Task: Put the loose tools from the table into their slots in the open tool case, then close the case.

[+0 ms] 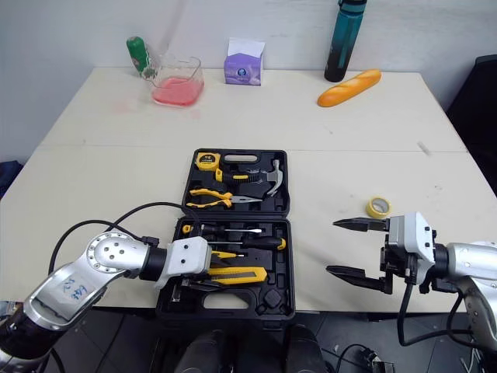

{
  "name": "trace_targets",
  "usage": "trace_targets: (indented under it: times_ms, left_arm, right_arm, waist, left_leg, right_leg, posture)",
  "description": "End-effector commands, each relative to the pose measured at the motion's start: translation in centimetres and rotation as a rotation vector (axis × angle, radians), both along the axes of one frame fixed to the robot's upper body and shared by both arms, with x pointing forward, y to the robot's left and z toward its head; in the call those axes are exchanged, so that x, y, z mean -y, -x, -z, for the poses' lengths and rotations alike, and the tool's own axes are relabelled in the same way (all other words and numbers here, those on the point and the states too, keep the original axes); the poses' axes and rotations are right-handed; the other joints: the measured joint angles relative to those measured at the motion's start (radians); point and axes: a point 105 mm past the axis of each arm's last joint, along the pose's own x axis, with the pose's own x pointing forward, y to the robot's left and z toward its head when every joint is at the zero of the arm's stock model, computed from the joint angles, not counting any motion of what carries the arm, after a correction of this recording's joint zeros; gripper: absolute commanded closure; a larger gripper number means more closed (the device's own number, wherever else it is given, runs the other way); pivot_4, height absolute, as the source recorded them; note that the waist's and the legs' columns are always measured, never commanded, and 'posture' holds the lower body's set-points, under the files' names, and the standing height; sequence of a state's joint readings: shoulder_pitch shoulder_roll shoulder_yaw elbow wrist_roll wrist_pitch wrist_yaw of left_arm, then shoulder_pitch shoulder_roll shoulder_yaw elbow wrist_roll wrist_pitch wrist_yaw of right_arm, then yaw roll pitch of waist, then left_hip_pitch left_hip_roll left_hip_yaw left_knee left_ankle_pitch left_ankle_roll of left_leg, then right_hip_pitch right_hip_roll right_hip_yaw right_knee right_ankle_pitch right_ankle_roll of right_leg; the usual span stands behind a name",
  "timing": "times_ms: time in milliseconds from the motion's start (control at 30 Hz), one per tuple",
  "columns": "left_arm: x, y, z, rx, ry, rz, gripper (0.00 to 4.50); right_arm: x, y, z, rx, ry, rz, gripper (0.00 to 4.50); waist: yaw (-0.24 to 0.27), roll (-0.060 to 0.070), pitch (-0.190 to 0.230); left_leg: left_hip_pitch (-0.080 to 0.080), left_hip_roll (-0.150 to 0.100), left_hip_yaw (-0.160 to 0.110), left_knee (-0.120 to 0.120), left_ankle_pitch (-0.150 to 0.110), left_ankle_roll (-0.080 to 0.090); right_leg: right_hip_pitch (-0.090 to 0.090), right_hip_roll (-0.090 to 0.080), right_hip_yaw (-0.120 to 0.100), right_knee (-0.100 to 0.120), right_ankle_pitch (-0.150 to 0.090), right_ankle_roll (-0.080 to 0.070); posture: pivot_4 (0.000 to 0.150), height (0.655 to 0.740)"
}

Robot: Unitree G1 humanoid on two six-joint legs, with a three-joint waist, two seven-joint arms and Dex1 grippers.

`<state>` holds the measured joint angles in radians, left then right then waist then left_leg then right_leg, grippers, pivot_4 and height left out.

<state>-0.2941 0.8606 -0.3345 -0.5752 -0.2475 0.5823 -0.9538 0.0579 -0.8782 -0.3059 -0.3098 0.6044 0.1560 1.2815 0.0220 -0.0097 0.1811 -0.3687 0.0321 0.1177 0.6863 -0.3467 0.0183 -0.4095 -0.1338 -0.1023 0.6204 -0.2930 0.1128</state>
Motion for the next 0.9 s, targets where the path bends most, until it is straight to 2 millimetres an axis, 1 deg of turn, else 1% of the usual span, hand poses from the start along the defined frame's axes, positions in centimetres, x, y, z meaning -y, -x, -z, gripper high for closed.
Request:
trace_targets:
  times_ms: [33, 200, 267, 300, 400, 600, 800, 833, 900]
  left_arm:
    - [-0.3, -0.2, 0.5, -0.019, -0.023, -0.02, 3.26]
    - [-0.4, -0.1, 0.5, -0.033, -0.023, -0.005, 3.26]
    - [-0.4, 0.3, 0.5, -0.041, -0.023, 0.025, 2.23]
    - [-0.3, 0.4, 0.4, -0.021, -0.013, 0.05, 1.87]
    - [-0.1, 0.1, -0.2, 0.016, 0.032, 0.066, 0.53]
    - [-0.5, -0.5, -1.0, 0.042, 0.077, 0.088, 0.53]
    - [-0.8, -0.9, -3.5, 0.1, 0.212, 0.112, 0.53]
    - [-0.8, -0.8, -3.9, 0.107, 0.233, 0.117, 0.53]
    - [-1.0, -0.1, -5.0, 0.056, 0.305, 0.119, 0.53]
  right_arm:
    - [-0.5, 0.2, -0.3, 0.014, -0.015, -0.013, 0.0]
    - [-0.5, 0.1, -0.3, 0.013, -0.021, -0.003, 0.0]
    - [-0.5, 0.1, -0.2, 0.013, -0.022, 0.0, 0.0]
    - [-0.5, 0.0, -0.2, 0.012, -0.022, 0.002, 0.0]
    - [-0.6, 0.0, -0.2, 0.011, -0.024, 0.005, 0.0]
    - [-0.8, -0.2, -0.4, 0.014, -0.034, 0.01, 0.0]
    - [-0.8, -0.3, -0.3, 0.012, -0.038, 0.017, 0.0]
    - [-0.8, -0.3, -0.3, 0.012, -0.037, 0.018, 0.0]
    - [-0.4, -0.5, -0.4, 0.019, -0.043, 0.043, 0.0]
  waist:
    - [0.0, 0.0, 0.0]
    - [0.001, 0.0, 0.0]
    - [0.001, 0.0, 0.0]
    - [0.0, 0.0, 0.0]
    - [0.0, 0.0, 0.0]
    - [0.001, 0.0, 0.0]
    - [0.001, 0.0, 0.0]
    - [0.001, 0.0, 0.0]
    - [0.0, 0.0, 0.0]
  left_leg:
    - [0.0, 0.0, 0.0, 0.0, 0.0, 0.0]
    - [0.0, 0.0, 0.0, 0.0, 0.0, 0.0]
    - [0.0, 0.0, 0.0, 0.0, 0.0, 0.0]
    - [0.0, 0.0, 0.0, 0.0, 0.0, 0.0]
    - [0.0, 0.0, 0.0, 0.0, 0.0, 0.0]
    - [-0.001, 0.0, 0.0, 0.001, 0.0, 0.001]
    - [-0.001, 0.0, 0.0, 0.002, 0.0, 0.001]
    - [-0.001, 0.0, 0.0, 0.002, 0.0, 0.001]
    - [-0.001, 0.0, 0.0, 0.002, 0.0, 0.001]
  right_leg:
    - [0.0, 0.0, 0.0, 0.0, 0.0, 0.0]
    - [0.0, 0.0, 0.0, 0.0, 0.0, 0.0]
    - [0.0, 0.0, 0.0, 0.0, 0.0, 0.0]
    - [0.0, 0.0, 0.0, 0.0, 0.0, 0.0]
    - [0.0, 0.0, 0.0, 0.0, 0.0, 0.0]
    - [0.0, 0.0, 0.0, 0.0, 0.0, 0.0]
    - [0.0, 0.0, 0.0, 0.001, 0.0, 0.0]
    - [0.0, 0.0, 0.0, 0.001, 0.0, 0.0]
    - [0.0, 0.0, 0.0, 0.002, 0.0, 0.0]
  posture:
    - [0.15, 0.74]
    - [0.15, 0.74]
    - [0.15, 0.74]
    - [0.15, 0.74]
    - [0.15, 0.74]
    - [0.15, 0.74]
    - [0.15, 0.74]
    - [0.15, 0.74]
    - [0.15, 0.74]
